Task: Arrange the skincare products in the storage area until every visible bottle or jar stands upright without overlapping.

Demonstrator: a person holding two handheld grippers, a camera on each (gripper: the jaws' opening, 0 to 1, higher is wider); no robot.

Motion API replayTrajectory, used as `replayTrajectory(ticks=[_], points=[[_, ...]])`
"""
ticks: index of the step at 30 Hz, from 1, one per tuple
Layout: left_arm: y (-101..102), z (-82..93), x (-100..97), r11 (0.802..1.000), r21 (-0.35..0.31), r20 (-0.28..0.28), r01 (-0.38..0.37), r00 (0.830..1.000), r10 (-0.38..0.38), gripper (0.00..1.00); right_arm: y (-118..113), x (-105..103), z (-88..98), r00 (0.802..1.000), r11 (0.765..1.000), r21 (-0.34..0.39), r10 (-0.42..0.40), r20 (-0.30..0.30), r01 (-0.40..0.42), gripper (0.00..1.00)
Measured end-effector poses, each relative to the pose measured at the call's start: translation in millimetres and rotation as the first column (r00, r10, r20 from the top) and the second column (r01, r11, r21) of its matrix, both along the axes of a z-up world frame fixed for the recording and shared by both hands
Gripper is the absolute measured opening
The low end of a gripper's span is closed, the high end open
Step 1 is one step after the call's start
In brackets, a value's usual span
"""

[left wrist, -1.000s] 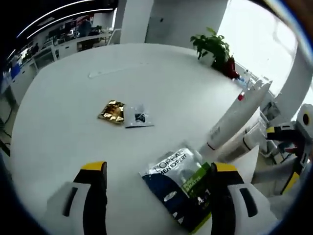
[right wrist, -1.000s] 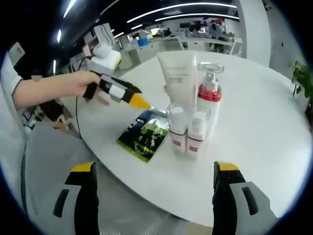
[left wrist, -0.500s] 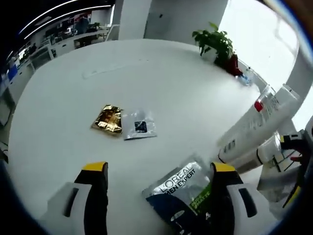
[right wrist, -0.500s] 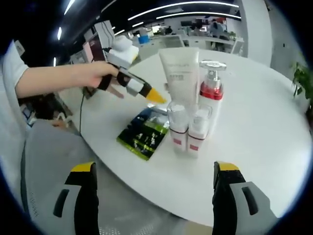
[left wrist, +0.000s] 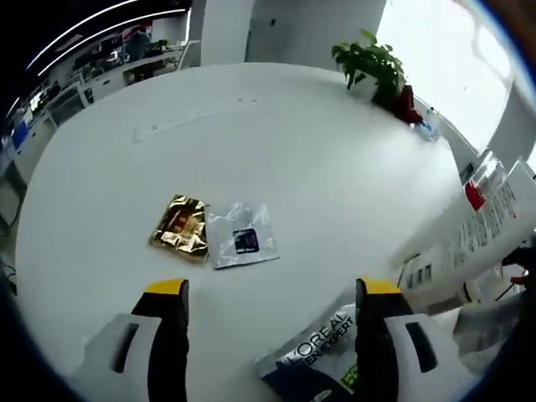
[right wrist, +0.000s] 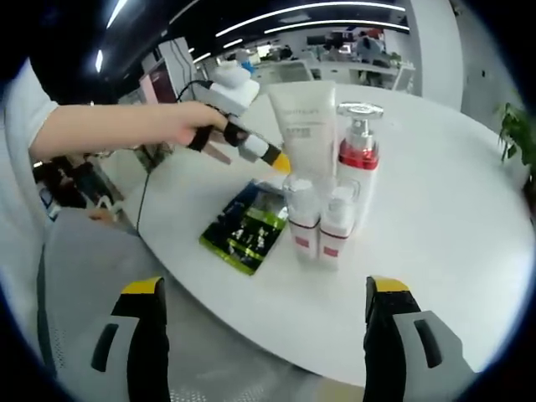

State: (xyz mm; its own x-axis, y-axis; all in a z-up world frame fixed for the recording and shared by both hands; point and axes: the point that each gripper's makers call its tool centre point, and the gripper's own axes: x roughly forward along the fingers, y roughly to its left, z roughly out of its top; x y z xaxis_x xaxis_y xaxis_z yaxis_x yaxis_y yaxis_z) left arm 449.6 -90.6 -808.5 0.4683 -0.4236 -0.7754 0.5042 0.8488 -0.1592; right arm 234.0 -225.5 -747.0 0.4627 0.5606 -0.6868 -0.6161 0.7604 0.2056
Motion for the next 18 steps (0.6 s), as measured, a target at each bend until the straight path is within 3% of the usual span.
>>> replayTrajectory(ticks=[11, 18], points=[[-7, -12.3, 28.0, 1.000, 0.028, -0.029, 0.013, 0.999, -0.012, 0.71, -1, 1, 0.4, 1.000, 1.000, 0.009, -0.016, -0.002, 0.016, 0.98], [-7, -15.6, 37.5, 0.997, 0.067, -0.016, 0.028, 1.000, -0.027, 0.67, 0, 0, -0.1, 1.000, 1.000, 0.008, -0.015, -0.009, 0.015, 0.98]])
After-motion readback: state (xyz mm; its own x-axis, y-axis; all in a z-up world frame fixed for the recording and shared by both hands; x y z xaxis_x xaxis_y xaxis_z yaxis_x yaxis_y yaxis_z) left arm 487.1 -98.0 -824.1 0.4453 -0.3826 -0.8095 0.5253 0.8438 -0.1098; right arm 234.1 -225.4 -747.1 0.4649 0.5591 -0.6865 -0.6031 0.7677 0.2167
